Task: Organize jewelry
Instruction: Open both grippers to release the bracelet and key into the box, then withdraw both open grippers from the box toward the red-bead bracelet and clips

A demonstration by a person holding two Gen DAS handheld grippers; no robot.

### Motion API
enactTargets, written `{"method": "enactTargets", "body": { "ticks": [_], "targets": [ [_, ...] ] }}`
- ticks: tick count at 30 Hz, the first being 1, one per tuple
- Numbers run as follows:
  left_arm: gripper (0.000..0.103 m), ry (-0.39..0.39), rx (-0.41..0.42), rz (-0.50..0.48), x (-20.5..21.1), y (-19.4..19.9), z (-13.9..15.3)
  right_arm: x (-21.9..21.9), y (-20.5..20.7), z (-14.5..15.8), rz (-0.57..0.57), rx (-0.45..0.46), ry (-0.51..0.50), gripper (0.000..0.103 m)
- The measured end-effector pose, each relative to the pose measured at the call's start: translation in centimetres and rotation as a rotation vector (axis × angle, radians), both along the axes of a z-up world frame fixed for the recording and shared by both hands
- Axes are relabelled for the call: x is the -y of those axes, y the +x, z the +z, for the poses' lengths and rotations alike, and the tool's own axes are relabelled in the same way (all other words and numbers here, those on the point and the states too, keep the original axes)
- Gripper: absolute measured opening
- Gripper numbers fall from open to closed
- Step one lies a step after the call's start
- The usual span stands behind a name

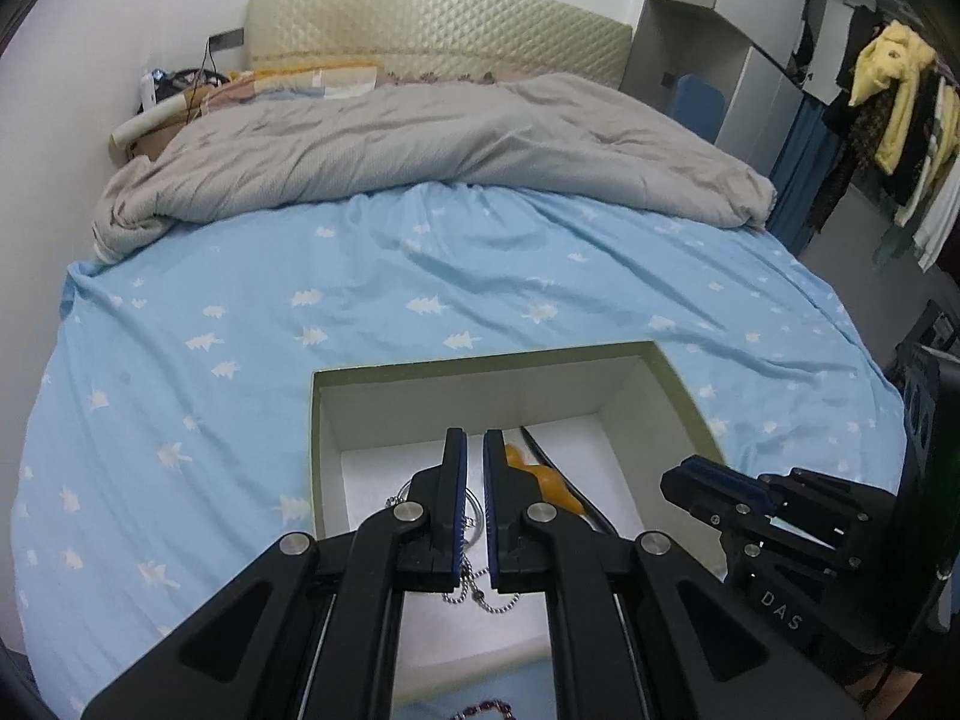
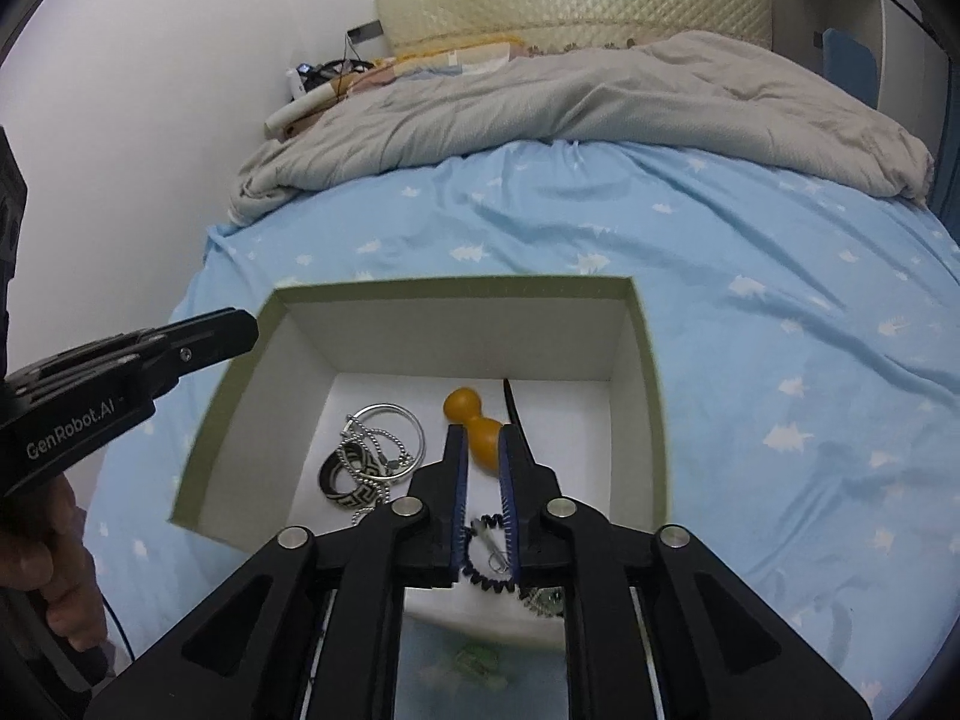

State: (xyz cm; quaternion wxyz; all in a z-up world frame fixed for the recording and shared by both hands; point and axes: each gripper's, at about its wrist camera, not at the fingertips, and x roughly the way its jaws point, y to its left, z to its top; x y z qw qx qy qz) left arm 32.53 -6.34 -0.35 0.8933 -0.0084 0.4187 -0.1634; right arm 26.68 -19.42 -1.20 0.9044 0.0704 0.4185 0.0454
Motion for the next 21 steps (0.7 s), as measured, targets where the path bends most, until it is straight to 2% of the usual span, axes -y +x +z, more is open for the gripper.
{"method": "enactTargets", "body": {
  "ticks": [2, 11, 16, 21],
  "targets": [
    [0.004, -0.003, 0.016, 0.001, -0.1, -1.2, 1.1, 0.0, -1.2, 1.1, -0.002, 0.022, 0.002, 0.016],
    [0.005, -0.008, 0.095, 0.014, -0.9, -7.7, 6.3, 0.1, -7.2, 6.3, -0.018, 0.128, 0.007, 0.017],
    [0.005, -0.023, 0.138, 0.018, -1.3, -11.6, 8.7, -0.2, -10.7, 8.1, -0.022, 0.175, 0.006, 0.017],
    [0.006, -0.02, 0.156, 0.024, -1.7, -14.9, 9.9, -0.5, -14.2, 9.3, -0.022, 0.223, 0.003, 0.017]
  ]
}}
